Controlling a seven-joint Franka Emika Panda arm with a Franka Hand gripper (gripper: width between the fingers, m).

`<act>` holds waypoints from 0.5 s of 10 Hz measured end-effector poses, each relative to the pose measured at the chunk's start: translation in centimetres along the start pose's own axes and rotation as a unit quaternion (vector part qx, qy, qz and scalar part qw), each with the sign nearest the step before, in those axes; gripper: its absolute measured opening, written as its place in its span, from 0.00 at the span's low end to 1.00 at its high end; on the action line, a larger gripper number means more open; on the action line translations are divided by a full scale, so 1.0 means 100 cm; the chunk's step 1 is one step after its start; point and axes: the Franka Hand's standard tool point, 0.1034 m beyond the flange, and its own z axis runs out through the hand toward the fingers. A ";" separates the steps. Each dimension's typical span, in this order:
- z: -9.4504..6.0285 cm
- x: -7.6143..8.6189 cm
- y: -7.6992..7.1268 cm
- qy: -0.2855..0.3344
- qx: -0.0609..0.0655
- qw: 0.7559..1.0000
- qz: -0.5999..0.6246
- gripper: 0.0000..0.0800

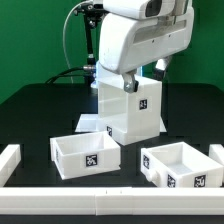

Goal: Assemble drawer

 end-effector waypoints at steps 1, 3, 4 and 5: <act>0.000 0.000 0.000 0.000 0.000 1.000 0.000 0.81; 0.000 0.000 0.000 0.000 0.000 1.000 0.000 0.81; 0.000 0.000 0.000 0.000 0.001 1.000 0.000 0.81; 0.003 -0.001 -0.002 -0.003 0.007 1.000 0.016 0.81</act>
Offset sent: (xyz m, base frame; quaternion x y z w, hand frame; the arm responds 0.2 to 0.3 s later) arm 0.0000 0.0000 0.0000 0.0000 0.0000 0.0000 1.0000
